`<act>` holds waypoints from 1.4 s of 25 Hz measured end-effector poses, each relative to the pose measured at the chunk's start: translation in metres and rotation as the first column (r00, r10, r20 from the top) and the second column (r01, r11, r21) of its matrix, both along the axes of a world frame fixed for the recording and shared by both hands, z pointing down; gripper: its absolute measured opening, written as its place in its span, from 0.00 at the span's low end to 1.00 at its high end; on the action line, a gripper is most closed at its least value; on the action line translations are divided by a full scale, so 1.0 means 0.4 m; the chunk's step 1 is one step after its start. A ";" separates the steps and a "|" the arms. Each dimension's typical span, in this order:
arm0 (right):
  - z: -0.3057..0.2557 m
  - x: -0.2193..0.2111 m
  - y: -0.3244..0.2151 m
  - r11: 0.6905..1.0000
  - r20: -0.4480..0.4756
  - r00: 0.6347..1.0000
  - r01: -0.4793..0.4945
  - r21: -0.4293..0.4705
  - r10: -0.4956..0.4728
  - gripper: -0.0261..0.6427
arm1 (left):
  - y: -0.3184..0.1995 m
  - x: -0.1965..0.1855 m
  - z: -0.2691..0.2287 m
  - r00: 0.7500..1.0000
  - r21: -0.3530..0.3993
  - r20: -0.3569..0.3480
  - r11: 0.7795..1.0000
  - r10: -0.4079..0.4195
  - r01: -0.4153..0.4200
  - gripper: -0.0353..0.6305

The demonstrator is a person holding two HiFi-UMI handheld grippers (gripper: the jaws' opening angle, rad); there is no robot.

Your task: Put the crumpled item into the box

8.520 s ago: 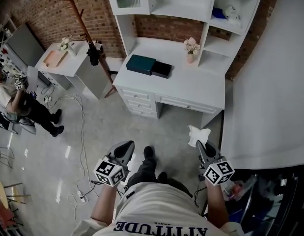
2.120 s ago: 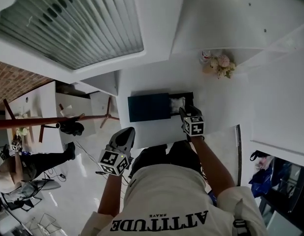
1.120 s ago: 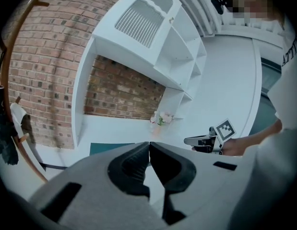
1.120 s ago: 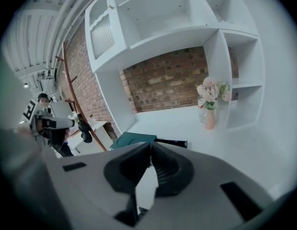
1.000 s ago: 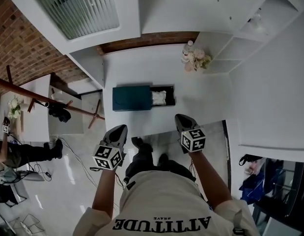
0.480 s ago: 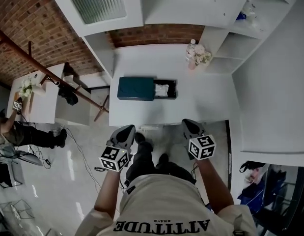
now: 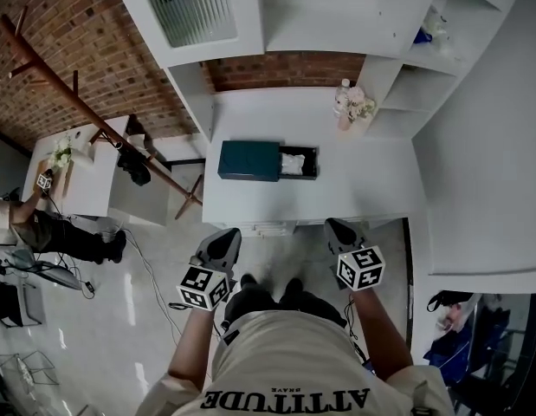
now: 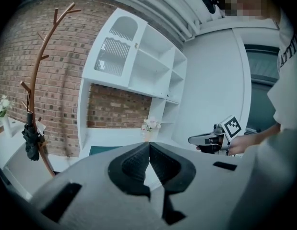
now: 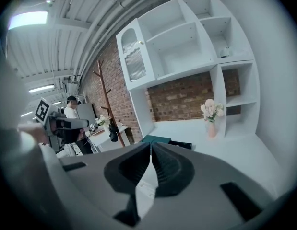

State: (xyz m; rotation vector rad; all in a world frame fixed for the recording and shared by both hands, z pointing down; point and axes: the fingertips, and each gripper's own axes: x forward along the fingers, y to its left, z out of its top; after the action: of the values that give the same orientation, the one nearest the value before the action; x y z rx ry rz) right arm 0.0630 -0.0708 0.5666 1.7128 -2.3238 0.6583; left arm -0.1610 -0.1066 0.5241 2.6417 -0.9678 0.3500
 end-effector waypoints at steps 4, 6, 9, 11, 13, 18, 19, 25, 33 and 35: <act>-0.040 -0.014 0.010 0.999 -0.007 1.000 -0.017 0.029 0.017 0.09 | 0.011 -0.037 -0.009 1.000 0.005 0.004 1.000 0.026 -0.026 0.09; -0.054 -0.023 0.012 0.999 -0.010 1.000 -0.026 0.039 0.027 0.09 | 0.010 -0.056 -0.014 0.999 0.008 0.002 0.999 0.041 -0.041 0.09; -0.068 -0.038 0.012 0.998 -0.008 0.999 -0.045 0.046 0.045 0.09 | -0.001 -0.083 -0.023 0.999 0.010 -0.003 0.998 0.054 -0.054 0.09; -0.080 -0.046 0.009 0.997 -0.016 0.998 -0.055 0.057 0.056 0.09 | -0.013 -0.093 -0.032 0.998 0.018 -0.005 0.998 0.064 -0.064 0.09; -0.093 -0.055 0.006 0.996 -0.025 0.998 -0.061 0.068 0.063 0.09 | -0.025 -0.100 -0.042 0.997 0.029 -0.007 0.997 0.074 -0.074 0.09; -0.123 -0.074 0.004 0.993 -0.023 0.997 -0.074 0.090 0.076 0.09 | -0.044 -0.117 -0.058 0.996 0.045 -0.011 0.995 0.090 -0.090 0.09; -0.127 -0.078 0.004 0.993 -0.019 0.997 -0.077 0.091 0.079 0.09 | -0.046 -0.121 -0.061 0.996 0.049 -0.013 0.995 0.092 -0.091 0.09; -0.142 -0.100 0.011 0.992 -0.019 0.996 -0.085 0.097 0.087 0.09 | -0.042 -0.141 -0.069 0.995 0.053 -0.022 0.994 0.099 -0.097 0.09; -0.139 -0.108 0.017 0.992 -0.018 0.996 -0.087 0.092 0.089 0.09 | -0.040 -0.140 -0.068 0.994 0.054 -0.028 0.993 0.104 -0.102 0.09; -0.138 -0.104 0.018 0.992 -0.017 0.996 -0.091 0.091 0.093 0.09 | -0.041 -0.139 -0.070 0.994 0.057 -0.031 0.993 0.102 -0.100 0.09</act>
State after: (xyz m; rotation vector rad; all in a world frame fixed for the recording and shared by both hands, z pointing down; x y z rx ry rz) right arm 0.0212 -0.0638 0.5113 1.8663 -2.3050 0.5552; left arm -0.2165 -0.1228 0.4962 2.7447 -0.8470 0.3040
